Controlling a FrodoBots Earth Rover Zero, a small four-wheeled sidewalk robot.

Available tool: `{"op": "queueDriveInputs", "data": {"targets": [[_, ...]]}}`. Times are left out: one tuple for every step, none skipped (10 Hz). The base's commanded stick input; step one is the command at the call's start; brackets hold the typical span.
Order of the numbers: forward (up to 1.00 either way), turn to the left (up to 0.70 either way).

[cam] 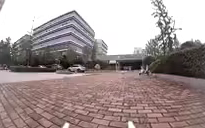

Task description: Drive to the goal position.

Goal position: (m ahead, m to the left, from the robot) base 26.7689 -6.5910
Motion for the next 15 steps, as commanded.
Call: {"op": "queueDriveInputs", "data": {"targets": [[0.45,-0.27],[0.45,-0.27],[0.45,0.00],[0.45,0.00],[0.45,0.00],[0.45,0.00],[0.45,0.00],[0.45,0.00],[0.45,0.00],[0.45,0.00],[0.45,0.00],[0.45,0.00],[0.45,0.00],[0.45,0.00],[0.45,0.00]]}}
